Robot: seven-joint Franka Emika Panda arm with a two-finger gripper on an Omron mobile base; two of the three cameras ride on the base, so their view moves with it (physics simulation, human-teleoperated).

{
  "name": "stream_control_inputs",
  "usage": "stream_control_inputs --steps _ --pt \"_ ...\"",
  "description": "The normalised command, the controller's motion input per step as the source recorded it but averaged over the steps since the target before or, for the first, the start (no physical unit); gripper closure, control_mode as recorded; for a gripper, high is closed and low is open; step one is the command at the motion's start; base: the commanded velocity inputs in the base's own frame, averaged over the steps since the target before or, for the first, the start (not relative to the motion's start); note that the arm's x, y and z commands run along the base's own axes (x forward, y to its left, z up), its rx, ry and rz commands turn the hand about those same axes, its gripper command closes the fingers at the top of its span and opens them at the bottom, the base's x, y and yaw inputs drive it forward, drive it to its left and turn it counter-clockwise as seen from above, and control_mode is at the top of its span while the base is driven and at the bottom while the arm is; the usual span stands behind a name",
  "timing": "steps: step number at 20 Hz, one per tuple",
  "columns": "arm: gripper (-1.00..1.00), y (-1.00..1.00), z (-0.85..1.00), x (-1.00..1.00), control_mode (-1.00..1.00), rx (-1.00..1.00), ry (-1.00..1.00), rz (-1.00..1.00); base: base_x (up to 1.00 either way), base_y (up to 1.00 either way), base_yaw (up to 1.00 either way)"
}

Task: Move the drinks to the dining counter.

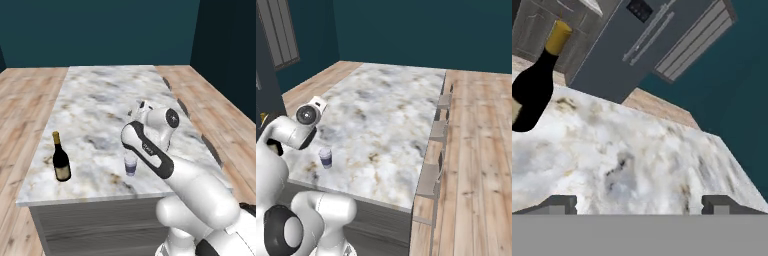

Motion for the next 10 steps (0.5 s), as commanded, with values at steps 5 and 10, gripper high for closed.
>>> stream_control_inputs --steps 5,10 --pt "-1.00 0.00 0.75 0.00 -1.00 -0.01 0.41 -0.40 0.00 0.00 0.00" --pt "-1.00 -0.15 0.35 -0.18 -1.00 -0.05 0.35 -0.46 0.00 0.00 0.00"
